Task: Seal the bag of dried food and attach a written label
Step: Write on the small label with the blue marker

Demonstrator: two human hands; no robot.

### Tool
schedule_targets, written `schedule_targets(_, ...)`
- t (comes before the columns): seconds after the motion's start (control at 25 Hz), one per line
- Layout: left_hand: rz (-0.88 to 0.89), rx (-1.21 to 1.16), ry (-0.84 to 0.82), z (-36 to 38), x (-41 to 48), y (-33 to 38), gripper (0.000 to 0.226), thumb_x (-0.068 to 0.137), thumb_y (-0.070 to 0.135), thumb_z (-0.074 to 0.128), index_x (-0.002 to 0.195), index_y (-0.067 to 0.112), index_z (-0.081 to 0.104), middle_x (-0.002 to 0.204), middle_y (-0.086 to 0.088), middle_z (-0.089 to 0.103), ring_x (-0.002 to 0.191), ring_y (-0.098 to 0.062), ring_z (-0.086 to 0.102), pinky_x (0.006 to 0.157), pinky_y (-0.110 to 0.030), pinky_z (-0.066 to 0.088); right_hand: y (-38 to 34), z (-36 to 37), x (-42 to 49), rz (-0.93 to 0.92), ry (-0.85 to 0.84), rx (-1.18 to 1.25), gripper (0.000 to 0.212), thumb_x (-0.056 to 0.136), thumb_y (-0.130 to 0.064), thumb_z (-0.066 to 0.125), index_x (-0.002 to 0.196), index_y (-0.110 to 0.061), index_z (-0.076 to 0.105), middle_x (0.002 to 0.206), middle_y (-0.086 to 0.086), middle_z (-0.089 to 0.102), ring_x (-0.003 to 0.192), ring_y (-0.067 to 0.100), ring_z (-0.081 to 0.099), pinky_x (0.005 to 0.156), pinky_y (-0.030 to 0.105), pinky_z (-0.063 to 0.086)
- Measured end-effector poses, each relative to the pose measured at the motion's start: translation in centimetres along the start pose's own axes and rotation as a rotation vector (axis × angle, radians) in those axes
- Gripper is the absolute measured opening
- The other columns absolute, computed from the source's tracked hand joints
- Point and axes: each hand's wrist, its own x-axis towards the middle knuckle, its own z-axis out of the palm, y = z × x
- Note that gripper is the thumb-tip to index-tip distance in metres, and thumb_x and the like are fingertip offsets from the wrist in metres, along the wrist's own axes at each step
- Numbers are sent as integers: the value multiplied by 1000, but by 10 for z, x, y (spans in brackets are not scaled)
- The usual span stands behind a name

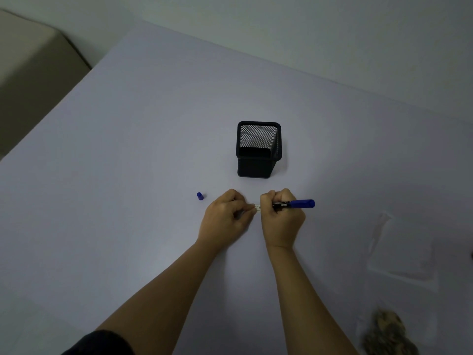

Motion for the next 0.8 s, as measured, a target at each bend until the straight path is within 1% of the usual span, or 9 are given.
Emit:
schedule_targets(0.08,1,-7,5,0,0,0,22,81,30,67,81,10,75,78,0,60,58,-12,52,53,-26,47,0,0,0,13,10,-4,33,81,-23,49,57,0,45,48,11,48,42,25,45,43,28,39)
schedule_targets(0.12,3,-9,6,0,0,0,24,81,32,65,81,10,75,78,1,60,59,-12,52,53,-26,47,0,0,0,11,8,-2,33,81,-23,49,57,0,46,48,11,49,42,25,45,43,27,39)
schedule_targets(0.2,6,-10,2,-1,0,0,25,81,33,64,82,10,75,79,1,60,59,-11,52,53,-26,47,1,0,0,5,-6,0,34,81,-23,49,57,0,46,48,11,49,42,24,44,43,23,38)
schedule_targets(0.28,1,-7,-4,-1,0,0,20,81,29,67,81,11,75,79,1,60,59,-11,52,53,-26,47,1,0,-1,0,-22,1,34,81,-23,49,58,1,46,48,12,48,42,23,44,43,19,37)
schedule_targets(0.48,-2,-1,-15,0,0,-1,19,81,27,67,81,10,75,80,0,60,60,-12,53,54,-26,48,1,0,-2,-32,-40,10,32,82,-22,49,58,-1,46,48,11,48,43,14,40,46,12,37)
schedule_targets(0.56,-1,1,-11,-1,0,0,19,81,27,67,81,10,75,79,0,60,59,-13,53,54,-25,47,1,0,-2,-18,-38,7,33,82,-24,49,58,-1,46,49,11,49,42,17,42,45,15,38)
schedule_targets(0.68,0,-8,1,0,0,0,20,80,28,67,81,10,75,78,0,60,59,-13,53,53,-25,47,1,0,-2,-2,-14,-5,33,82,-22,50,58,-1,46,48,11,49,42,23,45,42,26,39)
schedule_targets(0.8,-1,-11,1,0,0,-1,21,81,29,66,80,10,74,78,0,60,60,-13,53,54,-26,47,0,0,-2,-10,-11,-13,32,81,-21,50,57,-1,46,47,11,49,42,23,45,42,23,38)
